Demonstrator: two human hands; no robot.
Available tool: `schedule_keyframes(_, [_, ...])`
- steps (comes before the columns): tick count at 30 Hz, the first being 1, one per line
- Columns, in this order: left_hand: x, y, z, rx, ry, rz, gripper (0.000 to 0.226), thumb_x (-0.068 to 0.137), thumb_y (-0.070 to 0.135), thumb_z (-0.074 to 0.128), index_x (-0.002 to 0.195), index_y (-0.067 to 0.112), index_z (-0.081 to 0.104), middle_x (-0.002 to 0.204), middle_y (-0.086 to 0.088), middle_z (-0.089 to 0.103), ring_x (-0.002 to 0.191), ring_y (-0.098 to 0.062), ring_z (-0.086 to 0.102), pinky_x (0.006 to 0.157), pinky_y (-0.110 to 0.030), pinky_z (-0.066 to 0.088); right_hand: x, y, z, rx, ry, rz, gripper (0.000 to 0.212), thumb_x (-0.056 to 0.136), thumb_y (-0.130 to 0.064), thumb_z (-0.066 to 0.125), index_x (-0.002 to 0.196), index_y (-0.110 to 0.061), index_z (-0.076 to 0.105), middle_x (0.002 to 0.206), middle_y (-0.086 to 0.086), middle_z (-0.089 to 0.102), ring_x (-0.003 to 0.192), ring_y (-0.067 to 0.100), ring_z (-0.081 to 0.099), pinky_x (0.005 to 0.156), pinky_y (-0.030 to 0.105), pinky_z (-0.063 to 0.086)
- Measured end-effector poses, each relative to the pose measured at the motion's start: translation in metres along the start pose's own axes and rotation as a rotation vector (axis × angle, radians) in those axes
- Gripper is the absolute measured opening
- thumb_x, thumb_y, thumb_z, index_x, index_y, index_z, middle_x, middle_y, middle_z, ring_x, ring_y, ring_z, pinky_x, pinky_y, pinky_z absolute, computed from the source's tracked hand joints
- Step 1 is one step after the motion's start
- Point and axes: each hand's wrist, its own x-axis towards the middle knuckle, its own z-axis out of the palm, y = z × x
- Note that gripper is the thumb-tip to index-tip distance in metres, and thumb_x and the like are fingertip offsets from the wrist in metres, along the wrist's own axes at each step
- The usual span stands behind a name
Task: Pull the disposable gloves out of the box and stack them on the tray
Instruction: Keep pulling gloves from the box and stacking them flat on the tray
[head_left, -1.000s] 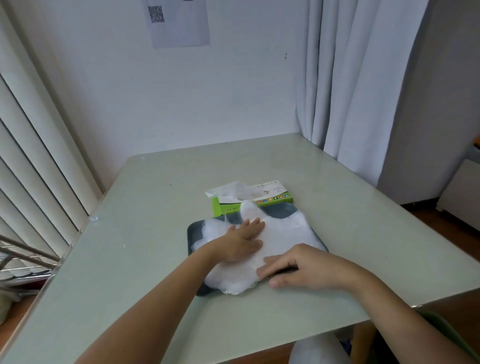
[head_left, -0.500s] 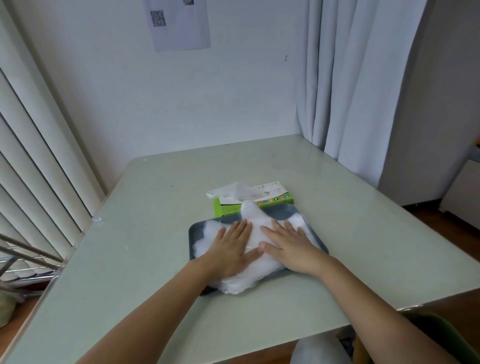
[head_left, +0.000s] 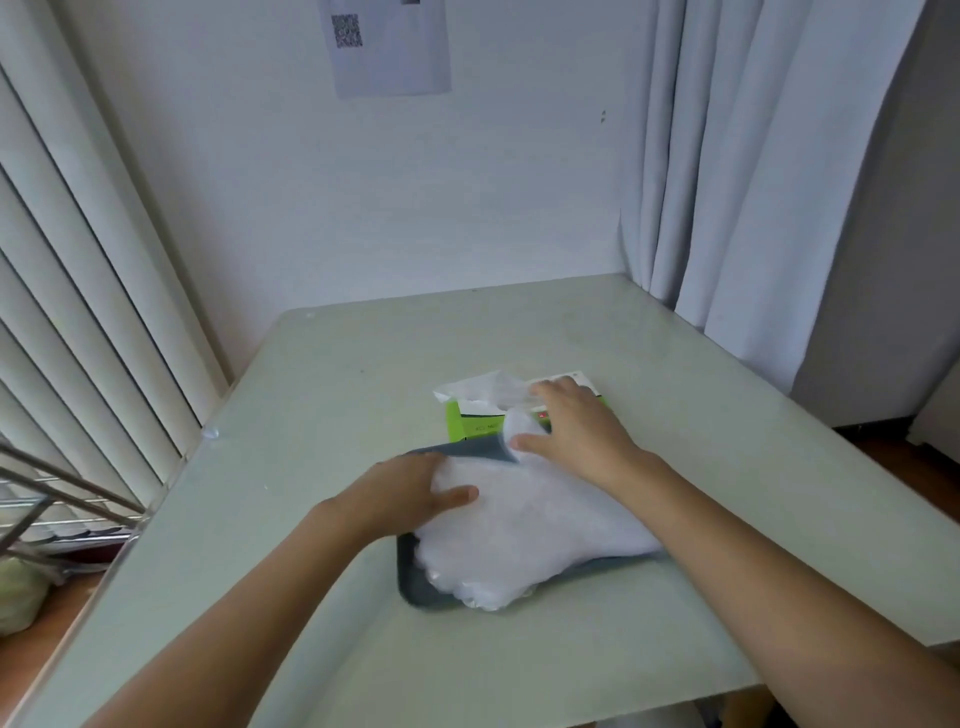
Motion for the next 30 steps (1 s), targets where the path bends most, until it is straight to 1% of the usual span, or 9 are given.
schedule_keyframes(4, [0.019, -0.005, -0.011, -0.125, 0.202, -0.043, 0.053, 0.097, 0.042, 0.049, 0.143, 0.017, 0.041, 0.142, -0.004, 0.048, 0.126, -0.021, 0.048, 0.102, -0.029, 0.037, 0.035, -0.028, 0.013, 0.007, 0.057, -0.099, 0.073, 0.085, -0.04, 0.067, 0.144, -0.016, 0.032, 0.148, 0.007, 0.029, 0.139, 0.026, 0.021, 0.106, 0.038, 0.033])
schedule_keyframes(9, [0.037, 0.0, -0.013, -0.191, 0.176, 0.058, 0.042, 0.103, 0.031, 0.039, 0.142, 0.016, 0.043, 0.145, -0.004, 0.047, 0.129, -0.021, 0.045, 0.098, -0.023, 0.031, 0.075, -0.041, 0.038, -0.139, -0.039, -0.123, 0.058, 0.092, -0.028, 0.058, 0.144, -0.014, 0.035, 0.151, 0.012, 0.024, 0.142, 0.034, 0.014, 0.106, 0.039, 0.031])
schedule_keyframes(13, [0.044, 0.0, -0.01, -0.268, 0.043, 0.007, 0.043, 0.104, 0.04, 0.031, 0.136, 0.018, 0.05, 0.135, -0.008, 0.054, 0.125, -0.026, 0.048, 0.092, -0.027, 0.035, 0.094, -0.04, 0.036, -0.101, 0.113, -0.13, 0.019, 0.088, 0.0, 0.047, 0.094, -0.004, 0.064, 0.111, 0.013, 0.054, 0.107, 0.031, 0.05, 0.071, 0.03, 0.035])
schedule_keyframes(16, [0.043, -0.005, -0.007, -0.201, -0.012, -0.027, 0.049, 0.101, 0.043, 0.039, 0.141, 0.015, 0.044, 0.136, -0.008, 0.052, 0.123, -0.025, 0.049, 0.096, -0.03, 0.036, 0.097, -0.039, 0.009, 0.058, 0.233, -0.086, 0.027, 0.087, -0.001, 0.044, 0.066, -0.016, 0.049, 0.081, 0.007, 0.051, 0.079, 0.028, 0.048, 0.062, 0.029, 0.023])
schedule_keyframes(19, [0.043, -0.012, -0.003, -0.26, -0.006, -0.031, 0.023, 0.099, 0.042, 0.043, 0.108, 0.022, 0.051, 0.109, -0.002, 0.057, 0.098, -0.018, 0.053, 0.084, -0.026, 0.04, 0.099, -0.039, -0.025, 0.256, 0.391, -0.066, 0.041, 0.085, -0.001, 0.05, 0.05, -0.019, 0.037, 0.057, -0.003, 0.039, 0.069, 0.024, 0.041, 0.058, 0.03, 0.018])
schedule_keyframes(21, [0.042, -0.014, -0.005, -0.37, 0.009, -0.047, 0.015, 0.1, 0.042, 0.042, 0.103, 0.029, 0.05, 0.101, 0.002, 0.056, 0.082, -0.014, 0.051, 0.074, -0.021, 0.041, 0.101, -0.041, -0.048, 0.36, 0.453, -0.053, 0.03, 0.089, -0.01, 0.054, 0.06, -0.009, 0.064, 0.06, 0.013, 0.055, 0.067, 0.028, 0.047, 0.058, 0.032, 0.024])
schedule_keyframes(23, [0.04, -0.018, -0.01, -0.51, 0.019, -0.058, 0.029, 0.101, 0.042, 0.04, 0.115, 0.027, 0.061, 0.106, 0.001, 0.061, 0.081, -0.01, 0.055, 0.075, -0.021, 0.042, 0.101, -0.046, -0.072, 0.499, 0.473, -0.024, 0.031, 0.091, -0.018, 0.056, 0.077, 0.008, 0.063, 0.069, 0.026, 0.053, 0.06, 0.021, 0.039, 0.057, 0.029, 0.025])
schedule_keyframes(26, [0.037, -0.034, -0.023, -0.824, 0.034, -0.148, 0.044, 0.102, 0.041, 0.038, 0.13, 0.013, 0.057, 0.126, 0.0, 0.06, 0.107, -0.013, 0.055, 0.09, -0.022, 0.035, 0.089, -0.056, -0.103, 0.824, 0.4, 0.03, 0.028, 0.089, -0.02, 0.057, 0.076, 0.002, 0.069, 0.069, 0.021, 0.061, 0.056, 0.014, 0.049, 0.058, 0.025, 0.042])
schedule_keyframes(30, [0.032, -0.059, -0.04, -1.098, 0.255, -0.293, 0.041, 0.102, 0.035, 0.041, 0.127, 0.007, 0.057, 0.134, -0.01, 0.056, 0.109, -0.021, 0.052, 0.094, -0.03, 0.033, 0.063, -0.065, -0.125, 1.15, 0.074, 0.024, 0.019, 0.092, -0.01, 0.052, 0.092, -0.002, 0.07, 0.082, 0.014, 0.067, 0.065, 0.019, 0.067, 0.06, 0.024, 0.057])
